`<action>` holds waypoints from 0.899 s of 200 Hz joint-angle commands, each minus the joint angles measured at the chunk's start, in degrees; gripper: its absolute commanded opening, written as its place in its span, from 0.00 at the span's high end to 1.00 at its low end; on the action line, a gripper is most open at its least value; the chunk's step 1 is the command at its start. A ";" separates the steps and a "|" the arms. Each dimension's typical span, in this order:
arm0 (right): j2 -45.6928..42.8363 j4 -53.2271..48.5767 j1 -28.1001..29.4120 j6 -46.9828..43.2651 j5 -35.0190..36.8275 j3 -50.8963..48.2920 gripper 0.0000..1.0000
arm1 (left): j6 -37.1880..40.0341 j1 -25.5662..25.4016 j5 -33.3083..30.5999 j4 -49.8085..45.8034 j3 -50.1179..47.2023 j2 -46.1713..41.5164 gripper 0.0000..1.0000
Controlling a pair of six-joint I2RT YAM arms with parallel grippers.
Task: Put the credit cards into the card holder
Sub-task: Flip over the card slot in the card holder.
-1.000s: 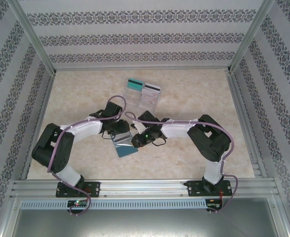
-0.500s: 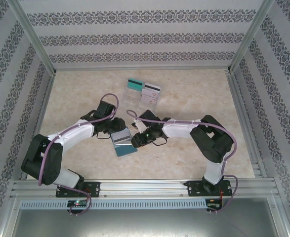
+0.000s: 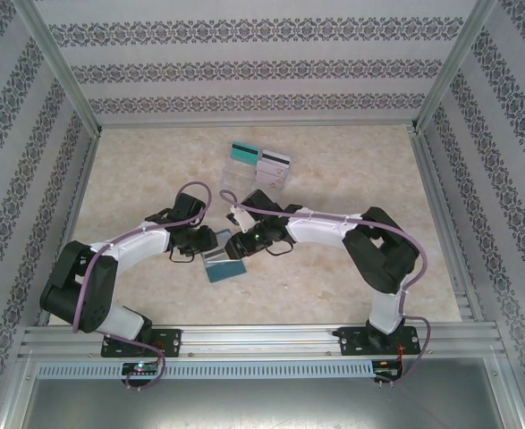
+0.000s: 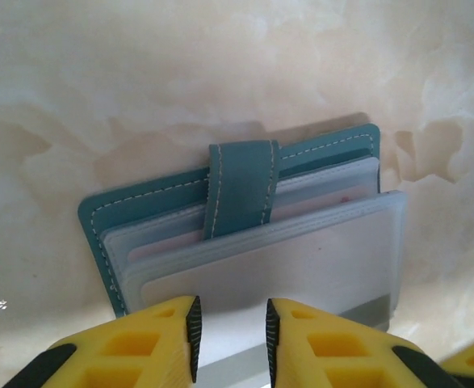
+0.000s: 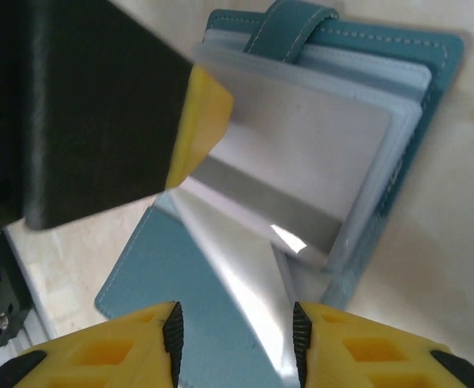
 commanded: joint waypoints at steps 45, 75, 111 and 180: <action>5.65 -3.43 1.17 -2.60 -1.38 4.24 0.58 | -0.93 1.17 0.81 3.98 -4.36 1.63 0.74; 4.84 -4.37 2.22 -3.34 -2.24 4.32 0.67 | -1.38 1.14 1.46 5.15 -4.44 2.74 0.74; 4.70 -4.07 3.60 -2.34 -3.18 3.66 0.71 | -1.82 1.11 1.76 5.97 -4.78 3.36 0.75; 3.14 -4.93 4.10 6.92 -1.25 3.24 0.62 | -7.45 1.17 0.85 9.96 -10.44 0.25 0.83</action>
